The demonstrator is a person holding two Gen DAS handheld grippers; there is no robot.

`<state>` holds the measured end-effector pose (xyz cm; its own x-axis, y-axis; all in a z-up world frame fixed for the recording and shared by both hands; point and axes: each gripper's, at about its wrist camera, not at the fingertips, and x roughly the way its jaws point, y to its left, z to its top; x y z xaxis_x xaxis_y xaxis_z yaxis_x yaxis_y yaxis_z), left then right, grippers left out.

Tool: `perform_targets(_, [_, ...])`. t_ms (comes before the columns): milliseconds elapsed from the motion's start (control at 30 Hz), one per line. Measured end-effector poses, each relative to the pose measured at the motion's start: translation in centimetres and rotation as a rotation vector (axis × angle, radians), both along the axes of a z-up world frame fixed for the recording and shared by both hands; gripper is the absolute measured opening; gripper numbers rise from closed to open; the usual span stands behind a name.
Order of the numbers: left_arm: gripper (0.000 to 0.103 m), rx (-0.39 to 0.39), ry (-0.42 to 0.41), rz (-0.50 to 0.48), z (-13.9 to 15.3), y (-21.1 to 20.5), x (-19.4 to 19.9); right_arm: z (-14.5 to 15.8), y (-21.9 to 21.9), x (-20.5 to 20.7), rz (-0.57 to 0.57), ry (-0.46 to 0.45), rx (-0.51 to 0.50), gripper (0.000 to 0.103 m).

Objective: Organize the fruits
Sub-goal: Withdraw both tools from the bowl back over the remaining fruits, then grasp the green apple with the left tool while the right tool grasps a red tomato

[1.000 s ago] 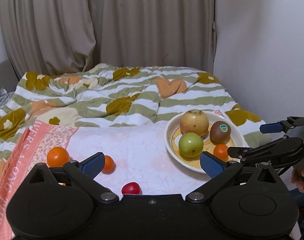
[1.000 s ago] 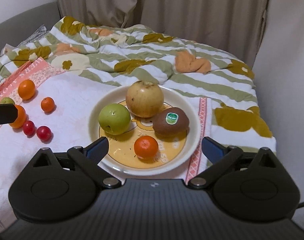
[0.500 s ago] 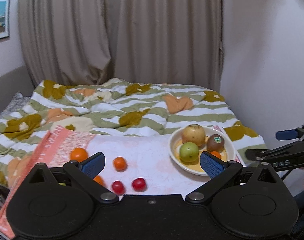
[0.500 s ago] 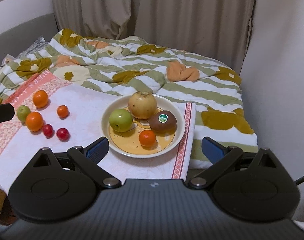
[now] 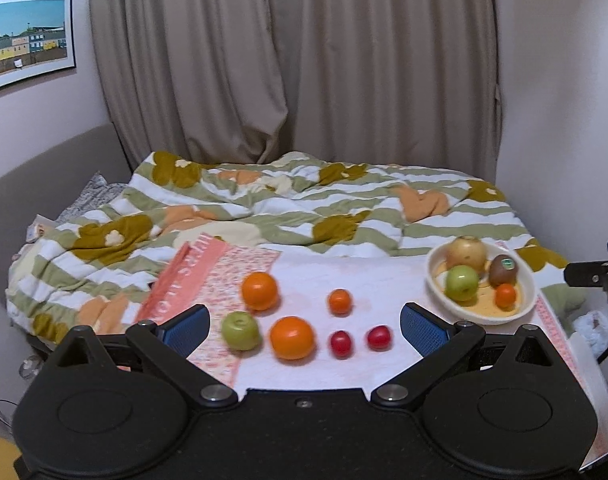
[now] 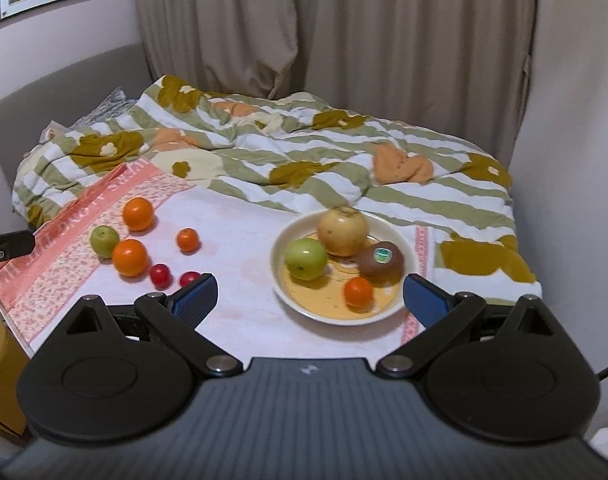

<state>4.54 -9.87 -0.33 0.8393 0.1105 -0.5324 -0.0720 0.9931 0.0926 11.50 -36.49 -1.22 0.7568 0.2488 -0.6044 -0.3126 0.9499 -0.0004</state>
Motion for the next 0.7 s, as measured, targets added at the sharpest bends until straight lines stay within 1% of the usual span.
perform_targets(133, [0.103, 0.008, -0.002, -0.011, -0.3, 2.7, 0.5, -0.2, 2.9, 0.0, 0.019, -0.008, -0.007, 0.103])
perform_targets(300, [0.103, 0.047, 0.020, -0.053, -0.9, 6.3, 2.2, -0.4, 6.9, 0.1, 0.029, -0.023, 0.016, 0.103])
perform_targets(467, [0.103, 0.044, 0.043, -0.129, -1.6, 10.3, 4.2, -0.9, 10.7, 0.5, 0.048, -0.027, 0.011, 0.103])
perform_targets(700, [0.103, 0.030, 0.097, -0.292, -3.0, 14.8, 8.0, -1.9, 15.7, 1.3, 0.045, -0.012, 0.033, 0.103])
